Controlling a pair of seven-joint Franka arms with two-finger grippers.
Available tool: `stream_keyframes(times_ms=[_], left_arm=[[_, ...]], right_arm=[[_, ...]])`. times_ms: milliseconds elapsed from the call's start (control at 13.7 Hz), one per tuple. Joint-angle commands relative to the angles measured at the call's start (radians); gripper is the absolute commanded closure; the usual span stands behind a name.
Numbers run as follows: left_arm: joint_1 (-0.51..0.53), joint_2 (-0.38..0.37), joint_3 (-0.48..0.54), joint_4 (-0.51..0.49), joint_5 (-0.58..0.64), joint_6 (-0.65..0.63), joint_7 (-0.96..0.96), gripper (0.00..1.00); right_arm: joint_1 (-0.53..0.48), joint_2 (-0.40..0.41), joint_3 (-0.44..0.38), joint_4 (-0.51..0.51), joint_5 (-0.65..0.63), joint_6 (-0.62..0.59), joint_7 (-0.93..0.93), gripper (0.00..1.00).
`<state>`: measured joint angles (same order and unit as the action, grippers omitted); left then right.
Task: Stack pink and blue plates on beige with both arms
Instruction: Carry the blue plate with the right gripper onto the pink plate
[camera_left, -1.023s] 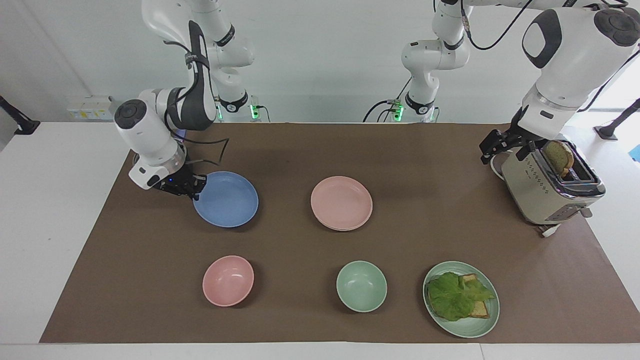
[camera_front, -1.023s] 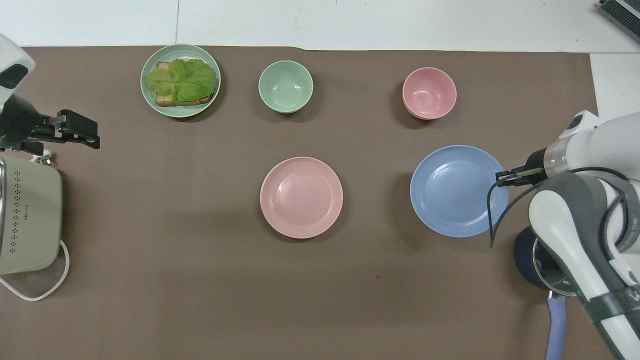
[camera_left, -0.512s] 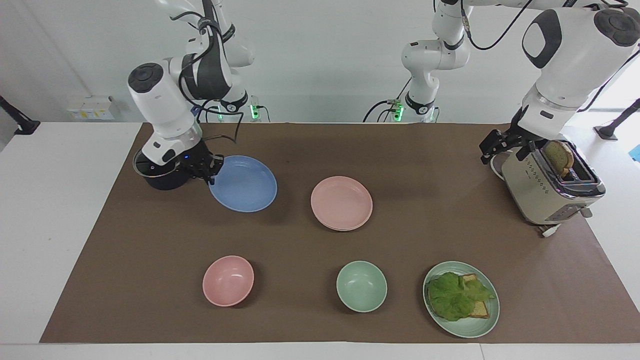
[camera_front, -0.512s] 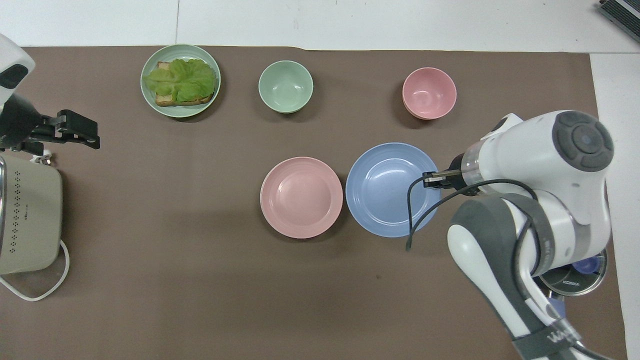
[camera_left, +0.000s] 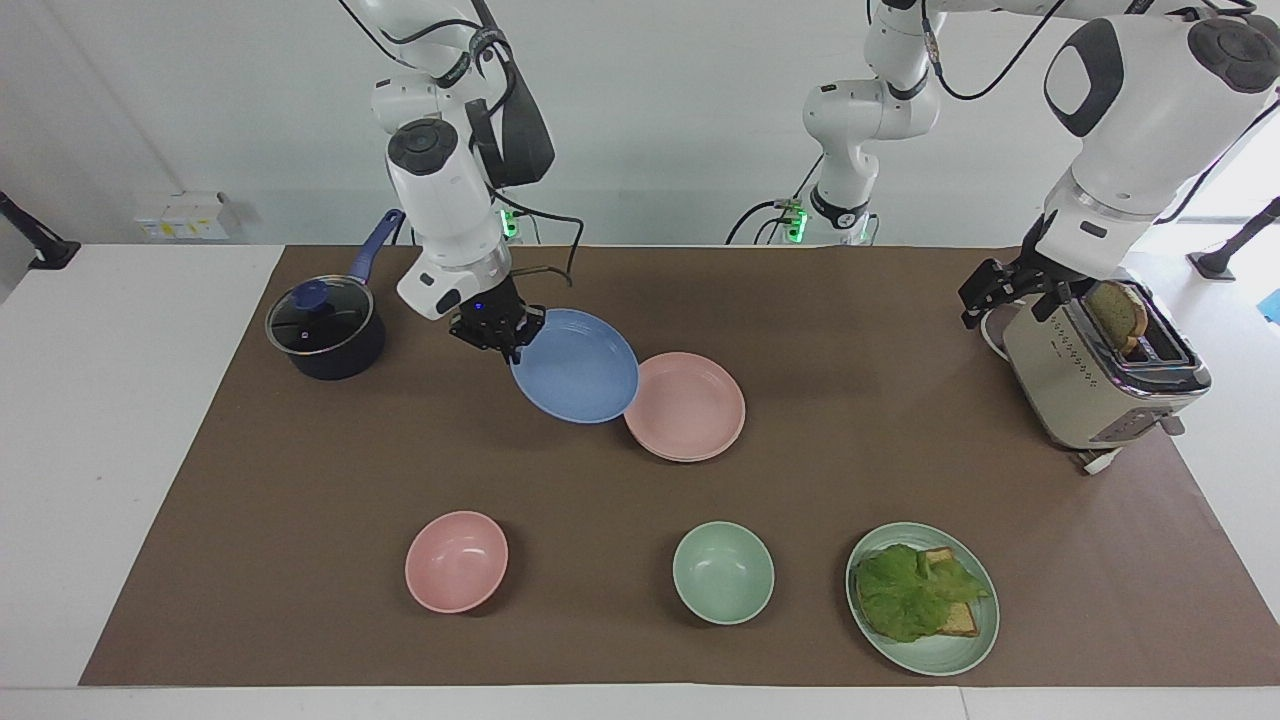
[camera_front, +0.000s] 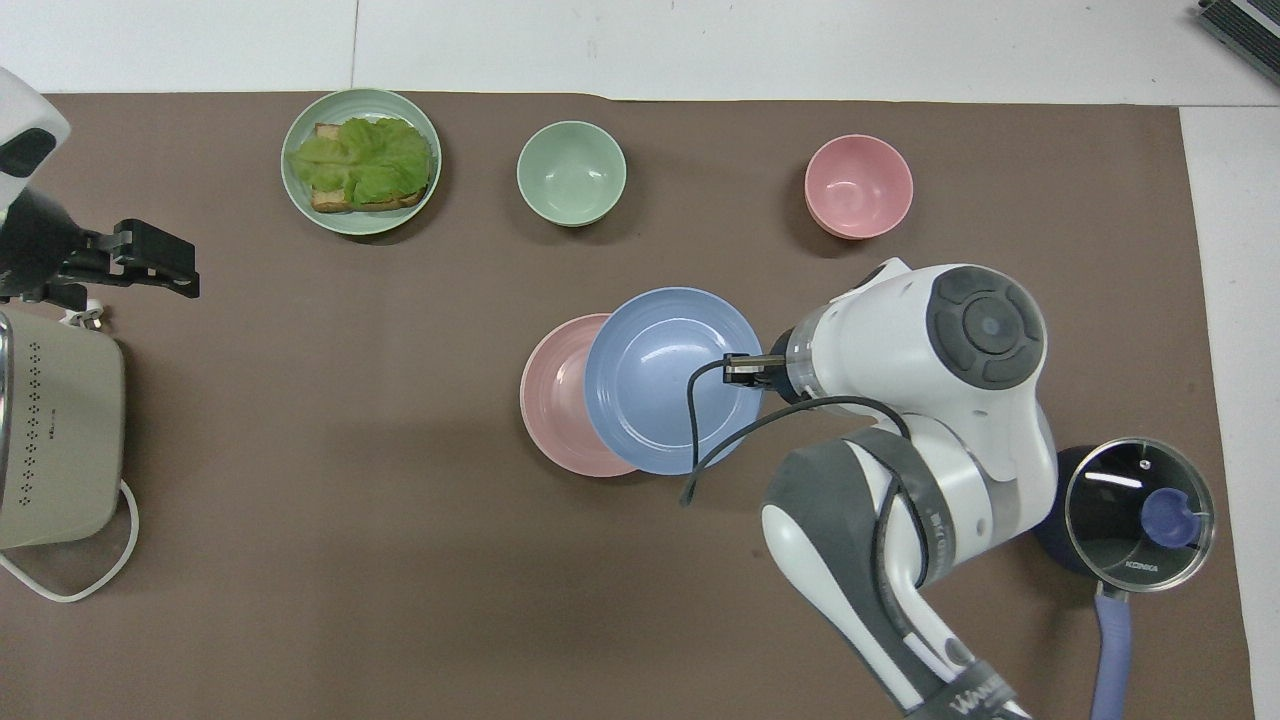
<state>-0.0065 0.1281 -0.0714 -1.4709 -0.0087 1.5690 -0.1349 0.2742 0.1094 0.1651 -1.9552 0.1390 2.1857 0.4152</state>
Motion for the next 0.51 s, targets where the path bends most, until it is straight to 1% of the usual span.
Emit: stream_keyframes(times_ms=[0,439], left_arm=[[0.011,-0.012,-0.007,0.000,0.006,-0.018,0.003,0.00],[0.011,-0.012,-0.007,0.000,0.006,-0.018,0.003,0.00]], right_arm=[[0.017,0.044,0.001,0.029,0.021,0.032,0.025,1.00],[0.066,0.099,0.001,0.022,0.021,0.086,0.024,1.00]])
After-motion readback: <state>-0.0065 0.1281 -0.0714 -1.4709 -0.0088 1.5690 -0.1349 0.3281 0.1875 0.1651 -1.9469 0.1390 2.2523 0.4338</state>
